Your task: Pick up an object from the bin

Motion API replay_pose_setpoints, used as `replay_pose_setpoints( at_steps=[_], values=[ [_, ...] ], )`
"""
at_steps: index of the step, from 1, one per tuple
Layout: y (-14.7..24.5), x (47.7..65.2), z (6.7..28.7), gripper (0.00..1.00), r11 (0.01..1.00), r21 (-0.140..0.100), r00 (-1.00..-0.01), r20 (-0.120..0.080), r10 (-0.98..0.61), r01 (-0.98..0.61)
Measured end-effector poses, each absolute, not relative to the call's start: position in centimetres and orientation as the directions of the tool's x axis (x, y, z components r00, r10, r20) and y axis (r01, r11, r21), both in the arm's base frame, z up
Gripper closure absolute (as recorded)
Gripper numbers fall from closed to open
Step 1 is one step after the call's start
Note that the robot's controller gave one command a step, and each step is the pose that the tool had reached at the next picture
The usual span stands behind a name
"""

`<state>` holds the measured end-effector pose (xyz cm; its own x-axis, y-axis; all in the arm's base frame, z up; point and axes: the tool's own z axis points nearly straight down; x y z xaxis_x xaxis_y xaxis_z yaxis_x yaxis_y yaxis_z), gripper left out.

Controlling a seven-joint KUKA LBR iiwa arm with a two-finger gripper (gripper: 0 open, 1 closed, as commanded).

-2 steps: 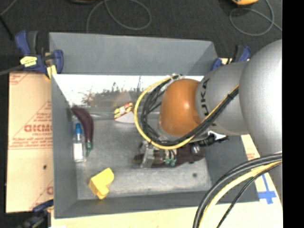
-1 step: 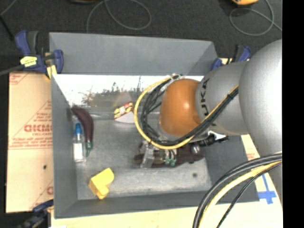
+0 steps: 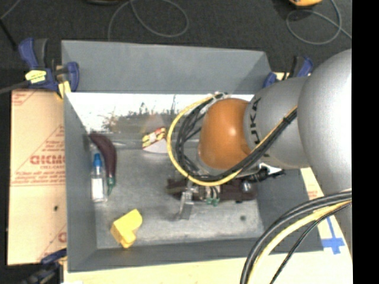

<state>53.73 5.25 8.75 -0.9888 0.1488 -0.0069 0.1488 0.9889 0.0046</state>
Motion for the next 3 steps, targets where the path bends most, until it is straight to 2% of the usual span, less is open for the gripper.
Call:
replay_pose_setpoints(
  at_steps=[1, 2, 3],
  values=[
    [5.3, 53.7, 8.7, 0.00, 0.989, 0.005, -0.989, -0.007, 0.149, 0.149],
    [4.1, 55.9, 9.1, 0.00, 0.981, 0.006, -0.981, 0.000, 0.194, 0.194],
    [4.8, 52.6, 10.2, 1.00, 0.884, 0.008, -0.884, -0.005, 0.467, 0.467]
  ],
)
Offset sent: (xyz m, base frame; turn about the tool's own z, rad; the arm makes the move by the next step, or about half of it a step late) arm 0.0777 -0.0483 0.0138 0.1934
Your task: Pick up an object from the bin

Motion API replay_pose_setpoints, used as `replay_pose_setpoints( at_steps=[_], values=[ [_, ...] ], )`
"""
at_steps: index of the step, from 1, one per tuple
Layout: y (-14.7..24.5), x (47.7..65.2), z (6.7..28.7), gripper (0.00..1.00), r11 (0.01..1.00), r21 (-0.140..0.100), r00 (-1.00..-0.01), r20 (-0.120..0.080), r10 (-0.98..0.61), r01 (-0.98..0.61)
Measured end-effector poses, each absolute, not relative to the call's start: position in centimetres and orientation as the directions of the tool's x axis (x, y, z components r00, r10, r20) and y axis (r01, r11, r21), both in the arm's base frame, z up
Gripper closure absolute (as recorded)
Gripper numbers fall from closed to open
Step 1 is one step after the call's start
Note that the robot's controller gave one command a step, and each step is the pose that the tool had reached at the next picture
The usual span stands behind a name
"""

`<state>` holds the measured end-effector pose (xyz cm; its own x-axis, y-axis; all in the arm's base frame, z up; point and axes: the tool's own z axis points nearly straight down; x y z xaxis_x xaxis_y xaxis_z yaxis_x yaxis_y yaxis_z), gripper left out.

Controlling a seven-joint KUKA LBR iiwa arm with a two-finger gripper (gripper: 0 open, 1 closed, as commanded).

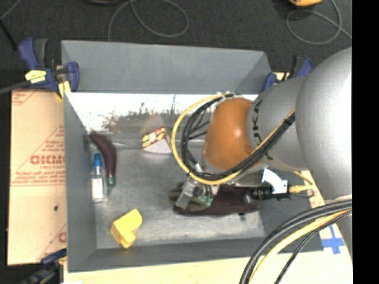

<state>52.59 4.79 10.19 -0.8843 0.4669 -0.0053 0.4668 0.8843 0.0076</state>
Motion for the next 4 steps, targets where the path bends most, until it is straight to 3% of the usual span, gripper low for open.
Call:
replay_pose_setpoints(
  at_steps=[4],
  values=[
    [4.6, 53.7, 12.8, 1.00, 0.869, 0.008, -0.869, -0.005, 0.494, 0.494]
  ],
)
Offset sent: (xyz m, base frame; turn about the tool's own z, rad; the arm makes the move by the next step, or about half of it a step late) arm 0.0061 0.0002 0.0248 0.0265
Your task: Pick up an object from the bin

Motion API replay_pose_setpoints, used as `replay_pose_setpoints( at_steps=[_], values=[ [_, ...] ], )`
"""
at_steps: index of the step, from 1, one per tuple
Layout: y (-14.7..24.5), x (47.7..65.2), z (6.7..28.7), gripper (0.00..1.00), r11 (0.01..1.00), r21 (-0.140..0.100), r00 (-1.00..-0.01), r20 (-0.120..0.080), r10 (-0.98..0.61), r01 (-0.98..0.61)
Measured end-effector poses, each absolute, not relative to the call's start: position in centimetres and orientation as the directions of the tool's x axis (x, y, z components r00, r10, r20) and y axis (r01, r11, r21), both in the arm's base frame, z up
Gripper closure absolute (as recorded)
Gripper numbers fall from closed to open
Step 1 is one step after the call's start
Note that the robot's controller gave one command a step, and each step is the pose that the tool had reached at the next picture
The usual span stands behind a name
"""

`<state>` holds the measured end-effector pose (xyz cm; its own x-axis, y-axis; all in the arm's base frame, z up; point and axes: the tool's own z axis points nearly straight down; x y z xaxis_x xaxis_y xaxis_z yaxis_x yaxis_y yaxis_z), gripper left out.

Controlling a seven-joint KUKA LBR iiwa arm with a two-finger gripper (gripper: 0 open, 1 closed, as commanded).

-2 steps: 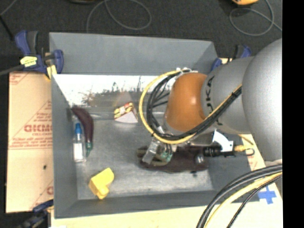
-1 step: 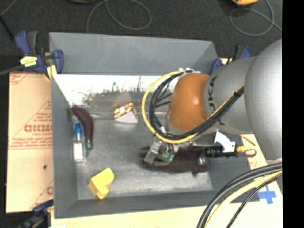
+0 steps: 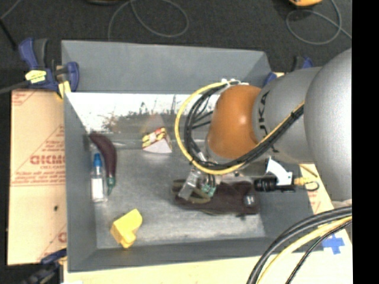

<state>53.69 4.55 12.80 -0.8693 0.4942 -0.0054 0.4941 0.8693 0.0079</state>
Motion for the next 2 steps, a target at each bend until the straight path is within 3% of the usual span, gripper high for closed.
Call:
replay_pose_setpoints(
  at_steps=[1, 2],
  values=[
    [4.8, 53.6, 15.7, 1.00, 0.873, 0.009, -0.873, -0.008, 0.487, 0.487],
    [4.7, 53.8, 16.8, 1.00, 0.867, 0.012, -0.867, -0.012, 0.499, 0.499]
  ],
)
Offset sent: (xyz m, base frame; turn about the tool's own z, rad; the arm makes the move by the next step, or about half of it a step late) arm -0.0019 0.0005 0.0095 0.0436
